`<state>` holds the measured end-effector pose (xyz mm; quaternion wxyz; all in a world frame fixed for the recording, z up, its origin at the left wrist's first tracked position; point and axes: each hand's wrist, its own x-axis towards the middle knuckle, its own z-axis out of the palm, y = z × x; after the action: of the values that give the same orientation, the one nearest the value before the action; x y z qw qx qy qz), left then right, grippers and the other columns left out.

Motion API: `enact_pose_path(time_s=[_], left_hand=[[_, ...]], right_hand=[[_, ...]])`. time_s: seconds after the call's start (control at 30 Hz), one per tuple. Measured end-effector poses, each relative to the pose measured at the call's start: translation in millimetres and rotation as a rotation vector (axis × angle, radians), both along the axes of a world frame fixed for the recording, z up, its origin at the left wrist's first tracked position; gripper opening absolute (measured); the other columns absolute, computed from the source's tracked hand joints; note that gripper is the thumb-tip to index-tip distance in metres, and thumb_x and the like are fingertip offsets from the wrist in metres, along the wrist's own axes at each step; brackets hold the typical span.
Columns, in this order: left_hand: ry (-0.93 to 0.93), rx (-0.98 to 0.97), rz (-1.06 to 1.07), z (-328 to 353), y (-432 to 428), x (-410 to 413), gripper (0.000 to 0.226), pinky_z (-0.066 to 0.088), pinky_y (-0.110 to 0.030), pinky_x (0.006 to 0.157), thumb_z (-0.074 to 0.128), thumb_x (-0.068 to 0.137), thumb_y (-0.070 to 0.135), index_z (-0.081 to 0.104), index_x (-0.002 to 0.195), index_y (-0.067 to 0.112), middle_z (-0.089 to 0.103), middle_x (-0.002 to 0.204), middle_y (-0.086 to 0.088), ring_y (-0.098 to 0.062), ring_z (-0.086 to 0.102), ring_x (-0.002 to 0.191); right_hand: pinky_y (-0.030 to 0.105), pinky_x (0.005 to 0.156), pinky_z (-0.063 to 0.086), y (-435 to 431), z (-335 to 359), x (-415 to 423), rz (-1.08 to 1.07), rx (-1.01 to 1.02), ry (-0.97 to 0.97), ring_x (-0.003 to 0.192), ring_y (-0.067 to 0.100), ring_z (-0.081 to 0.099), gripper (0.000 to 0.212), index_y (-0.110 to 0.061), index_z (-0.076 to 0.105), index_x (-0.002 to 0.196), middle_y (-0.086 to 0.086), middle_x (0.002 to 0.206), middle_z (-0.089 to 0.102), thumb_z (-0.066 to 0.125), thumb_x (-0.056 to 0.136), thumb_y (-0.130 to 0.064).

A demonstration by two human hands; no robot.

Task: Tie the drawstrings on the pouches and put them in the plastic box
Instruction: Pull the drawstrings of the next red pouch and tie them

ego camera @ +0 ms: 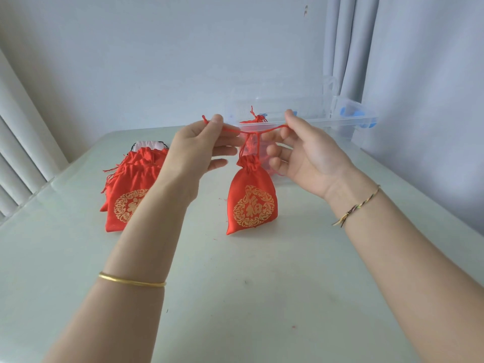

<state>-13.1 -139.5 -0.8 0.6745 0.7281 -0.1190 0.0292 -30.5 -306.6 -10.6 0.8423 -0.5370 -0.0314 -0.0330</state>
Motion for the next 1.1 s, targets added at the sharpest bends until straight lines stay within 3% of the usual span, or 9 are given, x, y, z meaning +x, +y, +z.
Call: enact_pose_path(time_s=[0.13, 0.2, 0.27, 0.4, 0.53, 0.73, 0.83, 0.93, 1.1], left_hand=[[0.022, 0.077, 0.131, -4, -1, 4, 0.043, 0.045, -0.027, 0.067, 0.033, 0.099, 0.033, 0.061, 0.071, 0.015, 0.071, 0.077, 0.002, -0.013, 0.062, 0.073], [0.012, 0.094, 0.218, -7, -1, 6, 0.048, 0.045, -0.028, 0.069, 0.031, 0.098, 0.03, 0.051, 0.058, 0.014, 0.07, 0.071, 0.001, -0.014, 0.059, 0.072], [0.061, -0.016, 0.255, -9, 3, 10, 0.049, 0.045, -0.028, 0.069, 0.031, 0.097, 0.026, 0.04, 0.051, 0.014, 0.07, 0.066, 0.001, -0.014, 0.06, 0.069], [0.231, -0.481, 0.14, -9, 7, 15, 0.04, 0.051, -0.029, 0.075, 0.029, 0.095, 0.017, 0.029, 0.055, 0.017, 0.067, 0.054, -0.002, -0.016, 0.069, 0.063], [0.179, -0.556, 0.027, -8, -4, 9, 0.044, 0.059, -0.036, 0.07, 0.032, 0.1, 0.024, 0.034, 0.057, 0.013, 0.051, 0.045, -0.002, -0.017, 0.059, 0.046], [0.053, -0.04, -0.198, 4, -2, -2, 0.032, 0.054, -0.025, 0.057, 0.047, 0.096, 0.026, 0.06, 0.072, 0.009, 0.054, 0.059, 0.0, -0.01, 0.049, 0.046], [0.006, 0.168, -0.272, 5, -4, -7, 0.02, 0.05, -0.018, 0.056, 0.057, 0.09, 0.019, 0.067, 0.082, 0.004, 0.056, 0.063, -0.002, -0.008, 0.048, 0.049], [-0.034, 0.262, -0.275, 4, -8, -9, 0.021, 0.054, -0.021, 0.065, 0.064, 0.086, 0.016, 0.066, 0.087, -0.005, 0.05, 0.068, -0.01, -0.013, 0.046, 0.057], [-0.087, 0.301, -0.252, 3, -13, -12, 0.019, 0.049, -0.017, 0.058, 0.064, 0.085, 0.013, 0.065, 0.079, -0.006, 0.05, 0.064, -0.006, -0.014, 0.046, 0.059]], right_hand=[[0.017, 0.047, 0.046, 4, -6, 0, 0.179, 0.316, 0.049, 0.053, 0.012, 0.06, 0.048, -0.016, 0.048, 0.049, 0.006, 0.082, 0.071, 0.046, 0.093, -0.035], [0.017, 0.044, 0.045, 4, -8, 2, 0.193, 0.363, 0.064, 0.05, 0.011, 0.059, 0.045, -0.017, 0.045, 0.054, 0.005, 0.073, 0.069, 0.044, 0.094, -0.035], [0.017, 0.04, 0.04, 2, -9, 3, 0.144, 0.245, 0.08, 0.041, 0.01, 0.05, 0.04, -0.018, 0.042, 0.06, -0.001, 0.055, 0.058, 0.042, 0.096, -0.035], [0.015, 0.036, 0.026, -7, -13, 5, 0.057, -0.08, 0.139, 0.032, 0.008, 0.033, 0.036, -0.018, 0.038, 0.062, -0.005, 0.042, 0.043, 0.043, 0.096, -0.03], [0.014, 0.035, 0.025, -7, -15, 4, 0.012, -0.153, 0.189, 0.03, 0.007, 0.031, 0.035, -0.018, 0.04, 0.063, -0.006, 0.039, 0.042, 0.046, 0.095, -0.028], [0.015, 0.038, 0.036, -10, 4, -2, -0.025, -0.08, 0.052, 0.038, 0.007, 0.046, 0.034, -0.016, 0.047, 0.064, 0.003, 0.062, 0.067, 0.047, 0.095, -0.029], [0.016, 0.039, 0.037, -5, 10, -5, -0.016, -0.105, -0.016, 0.045, 0.007, 0.049, 0.031, -0.017, 0.053, 0.065, 0.002, 0.076, 0.065, 0.05, 0.094, -0.03], [0.016, 0.04, 0.035, 2, 13, -8, 0.0, -0.148, -0.083, 0.046, 0.007, 0.047, 0.029, -0.015, 0.056, 0.068, 0.003, 0.076, 0.057, 0.05, 0.094, -0.027], [0.016, 0.039, 0.035, 7, 12, -11, 0.003, -0.249, -0.113, 0.045, 0.007, 0.046, 0.026, -0.009, 0.061, 0.079, 0.003, 0.071, 0.062, 0.048, 0.095, -0.023]])
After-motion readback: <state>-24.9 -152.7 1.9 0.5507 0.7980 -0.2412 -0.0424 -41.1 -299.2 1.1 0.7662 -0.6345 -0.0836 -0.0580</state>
